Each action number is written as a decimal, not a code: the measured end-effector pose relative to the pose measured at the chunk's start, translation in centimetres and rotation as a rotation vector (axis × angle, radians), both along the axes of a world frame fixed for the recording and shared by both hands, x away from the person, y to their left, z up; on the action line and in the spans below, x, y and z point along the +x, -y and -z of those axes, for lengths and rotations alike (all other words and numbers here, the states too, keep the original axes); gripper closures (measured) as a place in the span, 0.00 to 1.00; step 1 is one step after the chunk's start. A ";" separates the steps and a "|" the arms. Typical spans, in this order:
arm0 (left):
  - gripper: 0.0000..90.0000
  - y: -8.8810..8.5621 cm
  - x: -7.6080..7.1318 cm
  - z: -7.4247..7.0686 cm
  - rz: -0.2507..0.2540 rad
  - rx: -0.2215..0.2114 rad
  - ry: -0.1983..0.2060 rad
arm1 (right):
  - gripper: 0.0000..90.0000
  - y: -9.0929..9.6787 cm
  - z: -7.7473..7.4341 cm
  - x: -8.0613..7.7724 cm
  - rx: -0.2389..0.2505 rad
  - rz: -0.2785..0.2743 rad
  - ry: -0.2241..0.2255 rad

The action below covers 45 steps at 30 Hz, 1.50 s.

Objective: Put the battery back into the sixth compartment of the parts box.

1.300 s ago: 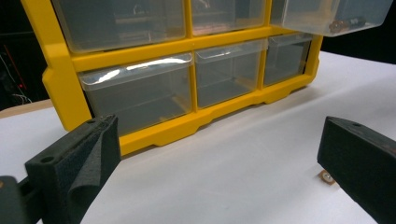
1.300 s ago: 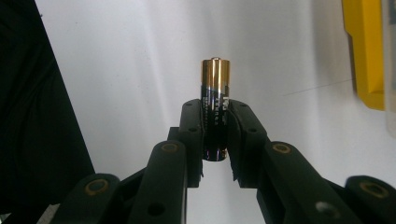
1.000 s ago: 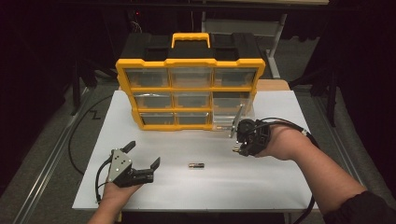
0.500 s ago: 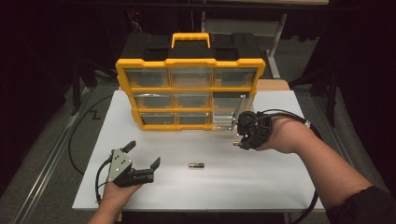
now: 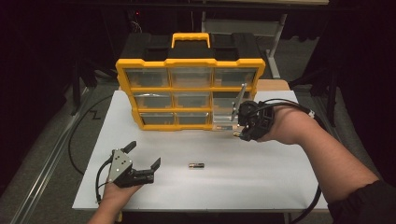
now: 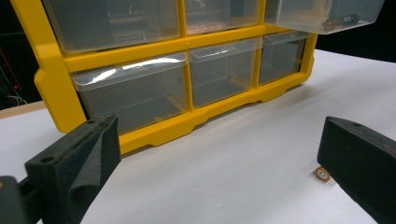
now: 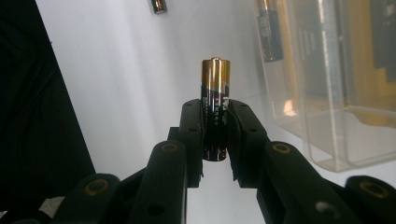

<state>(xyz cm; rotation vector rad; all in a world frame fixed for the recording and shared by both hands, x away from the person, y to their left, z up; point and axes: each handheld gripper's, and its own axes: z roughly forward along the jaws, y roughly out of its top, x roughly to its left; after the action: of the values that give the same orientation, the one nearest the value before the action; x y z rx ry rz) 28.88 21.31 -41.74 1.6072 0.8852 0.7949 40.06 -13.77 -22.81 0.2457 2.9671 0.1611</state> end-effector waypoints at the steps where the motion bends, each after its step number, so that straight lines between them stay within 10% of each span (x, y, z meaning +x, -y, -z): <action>1: 0.00 0.0 0.0 0.0 0.000 0.001 0.000 | 0.88 0.0 -0.3 0.1 -0.001 0.002 0.007; 45: 0.00 -0.3 0.0 0.0 -0.009 -0.006 -0.001 | 0.88 -1.0 -4.4 3.5 -0.025 0.043 0.069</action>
<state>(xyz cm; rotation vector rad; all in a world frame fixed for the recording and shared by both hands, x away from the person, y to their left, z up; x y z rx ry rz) 28.91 21.62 -41.74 1.5994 0.8954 0.7971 43.60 -12.78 -18.40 0.2944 2.8909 0.1242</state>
